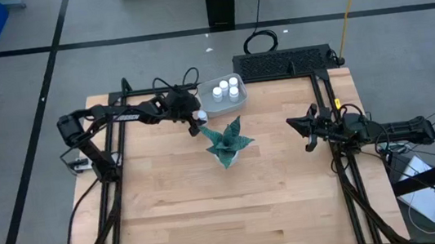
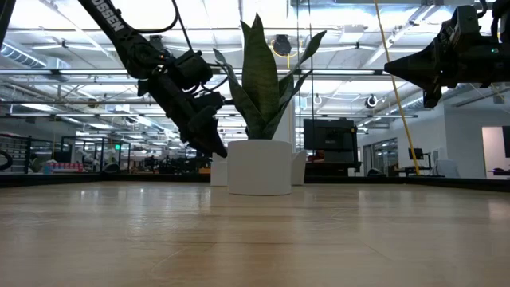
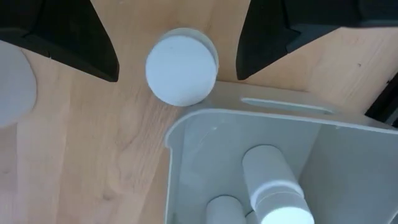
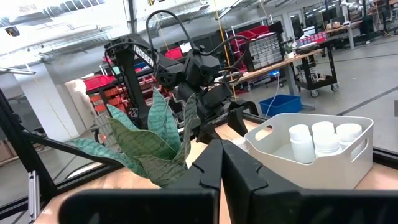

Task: Pick and place pill bottles into a basket
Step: Put the white medicine bottle into the gray bin

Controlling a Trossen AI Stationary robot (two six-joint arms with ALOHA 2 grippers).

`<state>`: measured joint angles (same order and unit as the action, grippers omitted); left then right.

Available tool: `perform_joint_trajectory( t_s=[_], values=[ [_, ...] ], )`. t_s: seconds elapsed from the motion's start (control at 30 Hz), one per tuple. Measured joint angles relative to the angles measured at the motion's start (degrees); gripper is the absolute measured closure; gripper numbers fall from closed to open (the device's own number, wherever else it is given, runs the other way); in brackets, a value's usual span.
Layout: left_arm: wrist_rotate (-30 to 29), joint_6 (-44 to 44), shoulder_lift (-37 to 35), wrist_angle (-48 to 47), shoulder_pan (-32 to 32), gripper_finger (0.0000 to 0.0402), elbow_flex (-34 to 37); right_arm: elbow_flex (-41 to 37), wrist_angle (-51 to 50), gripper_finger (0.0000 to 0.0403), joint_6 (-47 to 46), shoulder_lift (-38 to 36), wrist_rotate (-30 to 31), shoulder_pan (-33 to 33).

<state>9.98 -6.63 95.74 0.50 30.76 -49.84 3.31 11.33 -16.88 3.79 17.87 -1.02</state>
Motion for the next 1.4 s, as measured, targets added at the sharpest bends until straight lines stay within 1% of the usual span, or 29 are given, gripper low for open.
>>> perform_joint_trajectory(
  t_s=[0.27, 0.37, 0.5, 0.63, 0.77, 0.8, 0.97, 1.1, 1.2, 1.4],
  values=[
    [-1.45, -0.39, 0.42, 0.93, 0.00, 0.0072, 0.00, 0.00, 0.00, 0.0403, 0.00, 0.00, 0.00, 0.00],
    [-0.86, -0.55, 0.42, 2.72, 0.00, 0.0084, -0.02, 0.00, 0.00, 0.0403, 0.00, 0.00, 0.00, -0.02],
    [-0.49, -0.69, 0.92, 2.83, -0.03, 0.0123, -0.02, 0.00, 0.00, 0.0403, 0.00, 0.00, 0.00, 0.00],
    [0.41, -0.50, 1.48, 2.61, 0.00, 0.0174, -0.02, 0.00, 0.00, 0.0403, 0.00, 0.00, 0.00, 0.00],
    [0.48, 2.45, 1.55, 2.70, 0.00, 0.0233, -0.02, 0.00, 0.00, 0.0403, 0.00, 0.00, 0.00, 0.00],
    [0.52, 3.34, 1.55, 2.70, 0.00, 0.0237, -0.02, 0.00, 0.00, 0.0403, 0.00, 0.00, 0.00, -0.02],
    [2.99, 7.25, 0.31, 0.42, 0.14, 0.0237, -0.02, 0.00, 0.00, 0.0403, 0.00, 0.00, 0.00, 0.00],
    [3.69, 8.93, -2.55, -2.76, 0.28, 0.0237, -0.01, 0.00, 0.00, 0.0403, 0.00, 0.00, 0.00, 0.00],
    [3.12, 8.59, -6.16, -5.94, 0.46, 0.0237, 0.02, 0.00, 0.00, 0.0403, 0.00, 0.00, 0.00, -0.01],
    [1.67, 6.30, -15.45, -8.11, 1.20, 0.0230, 0.00, 0.00, 0.00, 0.0403, 0.00, -0.02, 0.00, -0.02]
  ],
)
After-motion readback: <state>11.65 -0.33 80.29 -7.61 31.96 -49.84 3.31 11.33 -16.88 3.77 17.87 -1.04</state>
